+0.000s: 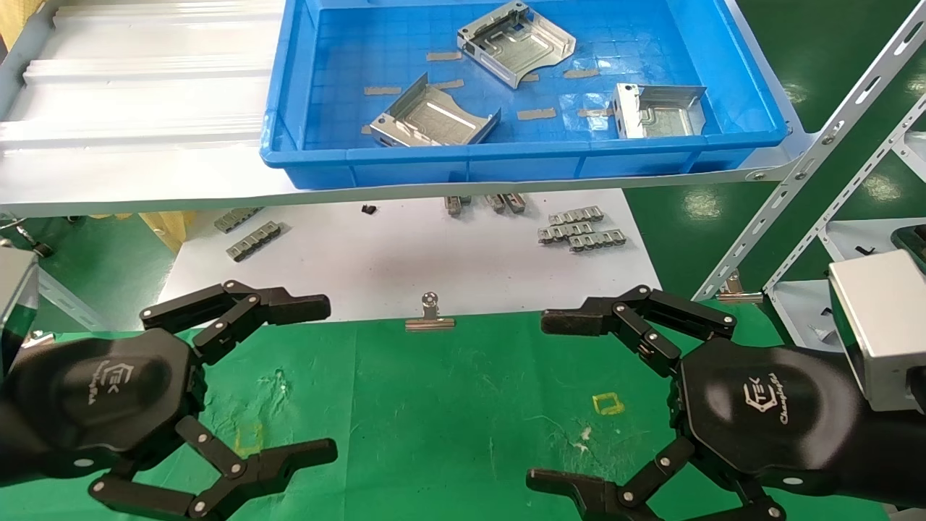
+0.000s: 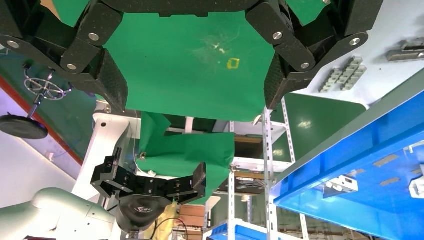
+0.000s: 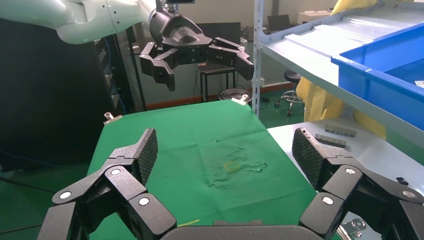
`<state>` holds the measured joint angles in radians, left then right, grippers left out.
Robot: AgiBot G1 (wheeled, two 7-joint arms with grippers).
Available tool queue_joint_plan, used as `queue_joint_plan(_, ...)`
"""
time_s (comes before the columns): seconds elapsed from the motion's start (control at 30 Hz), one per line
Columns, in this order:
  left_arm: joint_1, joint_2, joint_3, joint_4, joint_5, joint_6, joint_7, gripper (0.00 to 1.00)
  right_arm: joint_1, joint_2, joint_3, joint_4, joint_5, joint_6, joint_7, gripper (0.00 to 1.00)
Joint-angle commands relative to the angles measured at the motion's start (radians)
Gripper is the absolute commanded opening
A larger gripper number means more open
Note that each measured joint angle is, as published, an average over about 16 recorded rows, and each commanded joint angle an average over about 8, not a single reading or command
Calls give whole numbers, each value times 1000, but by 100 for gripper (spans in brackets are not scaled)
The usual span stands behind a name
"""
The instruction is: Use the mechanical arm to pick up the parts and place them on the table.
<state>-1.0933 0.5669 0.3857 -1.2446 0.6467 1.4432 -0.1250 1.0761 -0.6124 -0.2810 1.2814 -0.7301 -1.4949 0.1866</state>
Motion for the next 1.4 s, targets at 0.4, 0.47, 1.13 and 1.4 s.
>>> queue_joint_plan(0.4, 0, 0, 0, 0, 0, 0, 0, 0, 0, 0, 0, 0, 0, 0, 0, 100)
queue_joint_plan(0.47, 0, 0, 0, 0, 0, 0, 0, 0, 0, 0, 0, 0, 0, 0, 0, 100)
queue_joint_plan(1.13, 0, 0, 0, 0, 0, 0, 0, 0, 4, 0, -2, 0, -6, 3, 3, 100)
queue_joint_plan(1.4, 0, 0, 0, 0, 0, 0, 0, 0, 160, -76, -46, -69, -108, 66, 52, 100)
